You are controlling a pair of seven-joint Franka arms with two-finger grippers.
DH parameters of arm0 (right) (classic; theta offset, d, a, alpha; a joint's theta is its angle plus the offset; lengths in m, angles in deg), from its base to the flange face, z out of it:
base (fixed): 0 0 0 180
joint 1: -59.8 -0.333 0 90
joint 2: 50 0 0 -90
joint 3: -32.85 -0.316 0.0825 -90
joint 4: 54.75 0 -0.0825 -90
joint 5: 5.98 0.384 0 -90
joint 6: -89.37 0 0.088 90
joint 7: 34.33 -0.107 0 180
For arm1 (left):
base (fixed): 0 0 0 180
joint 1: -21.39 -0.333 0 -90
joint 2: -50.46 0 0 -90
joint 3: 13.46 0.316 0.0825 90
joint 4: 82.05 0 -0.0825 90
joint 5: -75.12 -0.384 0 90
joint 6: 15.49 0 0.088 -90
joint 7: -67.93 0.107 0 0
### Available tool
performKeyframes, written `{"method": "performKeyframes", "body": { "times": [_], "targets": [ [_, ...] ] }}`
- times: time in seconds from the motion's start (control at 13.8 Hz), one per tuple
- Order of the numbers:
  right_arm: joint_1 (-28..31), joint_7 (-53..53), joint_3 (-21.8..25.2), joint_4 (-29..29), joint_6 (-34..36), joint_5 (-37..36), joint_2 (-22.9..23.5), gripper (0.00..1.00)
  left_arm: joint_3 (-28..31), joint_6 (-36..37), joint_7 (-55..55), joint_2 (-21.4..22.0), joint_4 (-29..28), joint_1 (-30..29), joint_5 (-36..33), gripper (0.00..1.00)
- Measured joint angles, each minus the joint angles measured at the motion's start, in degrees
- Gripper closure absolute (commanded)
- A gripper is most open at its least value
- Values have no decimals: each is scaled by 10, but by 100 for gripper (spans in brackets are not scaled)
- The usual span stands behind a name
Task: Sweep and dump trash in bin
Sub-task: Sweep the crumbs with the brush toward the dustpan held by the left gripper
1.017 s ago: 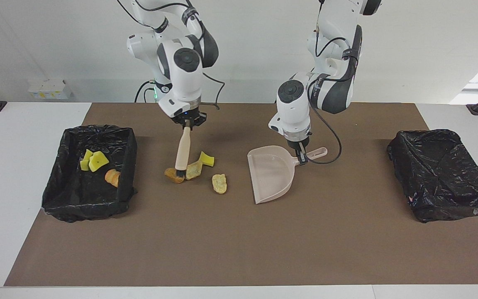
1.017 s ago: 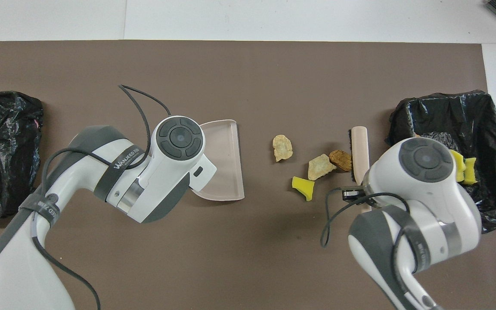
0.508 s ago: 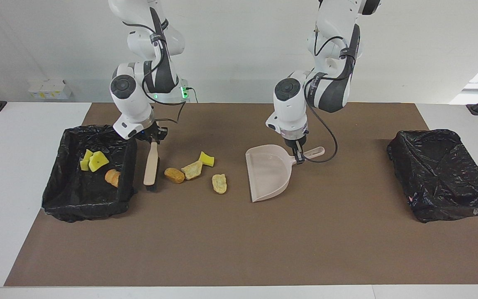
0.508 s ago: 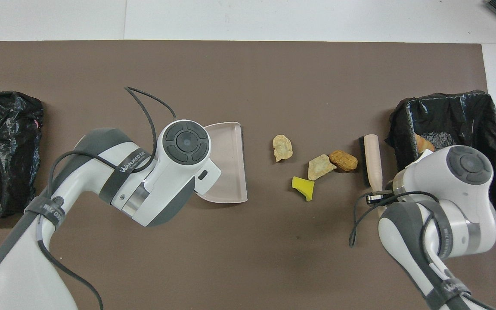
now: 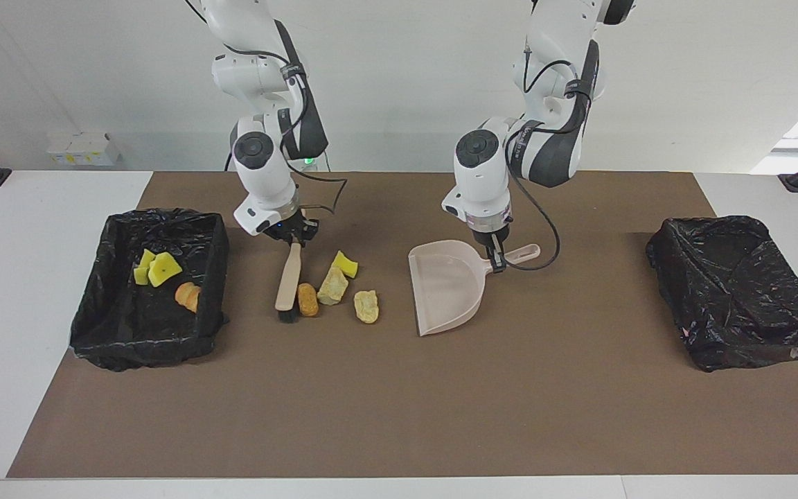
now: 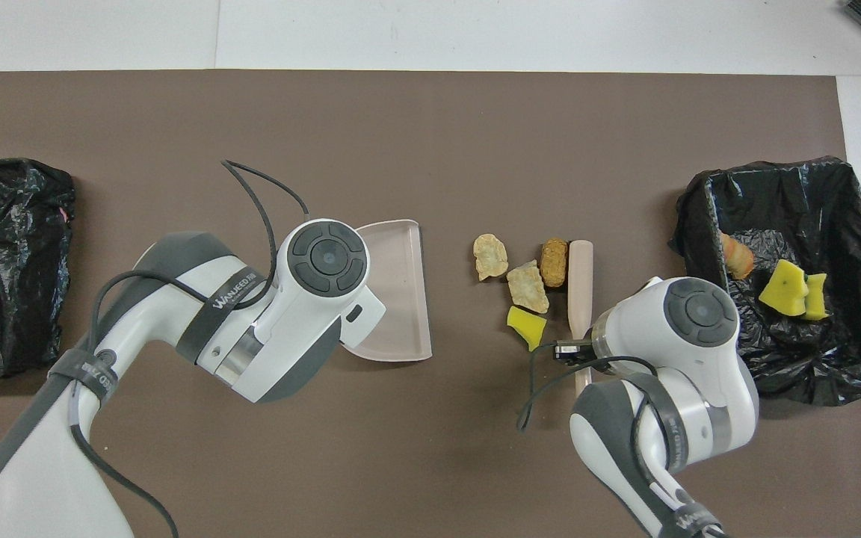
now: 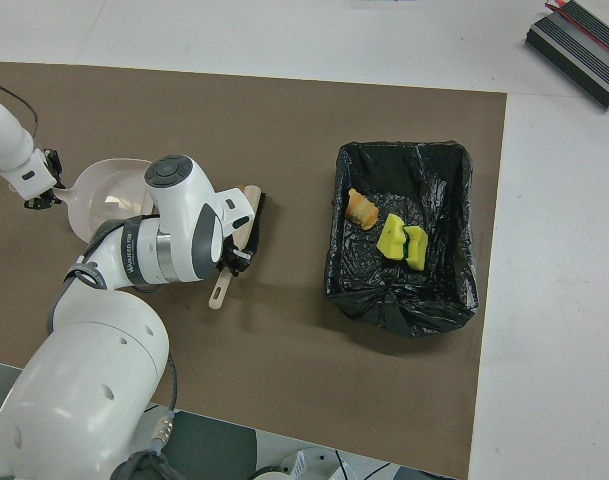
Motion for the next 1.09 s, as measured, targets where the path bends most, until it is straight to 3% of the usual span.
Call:
{"method": "performKeyframes", "body": {
  "times": [0.44, 1.09],
  "targets": [
    [-80, -96, -1, 50, -1, 14, 45, 100, -2, -5, -14, 31, -49, 15, 17, 100],
    [-199, -97, -2, 137, -1, 102, 107, 100, 0, -22, -29, 40, -75, 15, 18, 100]
  ]
}}
